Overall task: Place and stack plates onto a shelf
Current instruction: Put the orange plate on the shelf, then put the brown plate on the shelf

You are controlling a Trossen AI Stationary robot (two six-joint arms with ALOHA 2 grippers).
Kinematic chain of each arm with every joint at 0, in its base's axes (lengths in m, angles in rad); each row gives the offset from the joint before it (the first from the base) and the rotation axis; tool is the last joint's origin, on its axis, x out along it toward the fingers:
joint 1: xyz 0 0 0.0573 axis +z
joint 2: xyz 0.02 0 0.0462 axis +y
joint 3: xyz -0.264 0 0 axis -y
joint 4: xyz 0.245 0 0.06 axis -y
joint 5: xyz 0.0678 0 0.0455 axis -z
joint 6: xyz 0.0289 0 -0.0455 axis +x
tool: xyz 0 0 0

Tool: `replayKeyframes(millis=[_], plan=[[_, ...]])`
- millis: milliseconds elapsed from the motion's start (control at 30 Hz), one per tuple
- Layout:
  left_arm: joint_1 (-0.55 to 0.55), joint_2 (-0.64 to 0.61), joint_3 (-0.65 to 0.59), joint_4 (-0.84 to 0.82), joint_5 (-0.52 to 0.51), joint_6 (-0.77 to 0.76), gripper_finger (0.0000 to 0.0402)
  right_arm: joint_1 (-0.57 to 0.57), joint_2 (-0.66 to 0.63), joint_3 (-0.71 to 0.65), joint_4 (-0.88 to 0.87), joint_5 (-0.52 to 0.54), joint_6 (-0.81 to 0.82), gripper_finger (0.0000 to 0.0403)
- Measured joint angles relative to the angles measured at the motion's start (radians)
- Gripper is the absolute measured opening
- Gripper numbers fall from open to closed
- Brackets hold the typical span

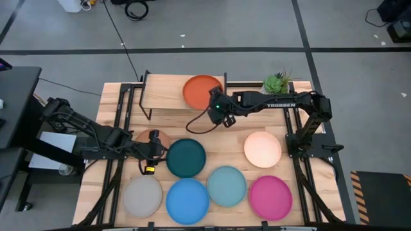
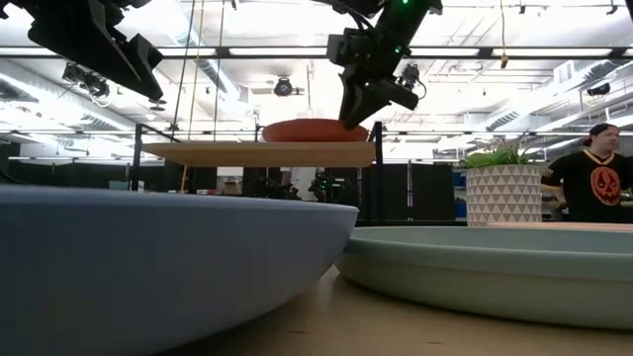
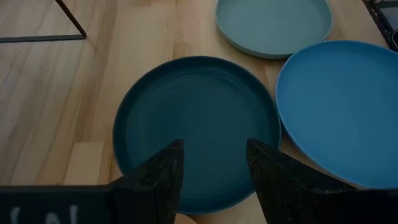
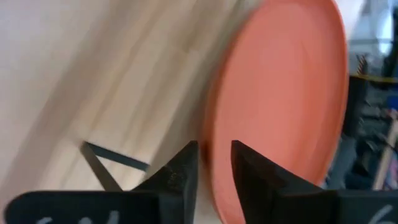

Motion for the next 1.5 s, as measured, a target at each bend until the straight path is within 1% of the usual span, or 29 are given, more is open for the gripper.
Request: replayKeyframes(millis=[100,267,433,533,600,667,733,900,1000,1100,1233,1333,1500], plan=[[0.000,0.000,0.000,0.000,0.014,-0.003,0.0183,0.015,-0.002,0.000,-0.005,0.062,0.026,0.0117],[0.000,0.000,0.004,-0.037,0.094,-0.019,0.0183,0.098,-0.021,-0.002,-0.036,0.128,0.034,0.0119],[0.000,0.002,0.063,-0.170,0.111,-0.124,0.0180,0.185,-0.067,-0.002,-0.034,0.234,0.051,0.0119],[-0.001,0.013,0.069,-0.245,0.115,-0.189,0.0173,0.236,-0.107,-0.002,-0.053,0.305,0.130,0.0119],[-0.002,0.039,0.069,-0.330,0.116,-0.237,0.0169,0.270,-0.135,-0.002,-0.092,0.336,0.209,0.0119],[-0.001,0.076,0.069,-0.402,0.113,-0.291,0.0166,0.303,-0.162,-0.002,-0.132,0.336,0.319,0.0119],[-0.001,0.128,0.069,-0.439,0.112,-0.323,0.0165,0.335,-0.190,-0.002,-0.178,0.302,0.436,0.0119],[-0.001,0.254,0.069,-0.447,0.149,-0.350,0.0165,0.391,-0.251,-0.034,-0.241,0.144,0.698,0.0119],[0.000,0.318,0.069,-0.447,0.172,-0.370,0.0165,0.422,-0.276,-0.093,-0.239,0.122,0.800,0.0119],[0.000,0.365,0.069,-0.438,0.187,-0.371,0.0165,0.460,-0.294,-0.162,-0.207,0.134,0.845,0.0119],[0.000,0.399,0.069,-0.404,0.199,-0.369,0.0165,0.500,-0.299,-0.231,-0.144,0.160,0.889,0.0119],[0.000,0.410,0.069,-0.377,0.219,-0.361,0.0165,0.521,-0.299,-0.277,-0.072,0.162,0.895,0.0119],[0.000,0.435,0.055,-0.339,0.221,-0.345,0.0164,0.534,-0.298,-0.333,0.011,0.162,0.895,0.0119]])
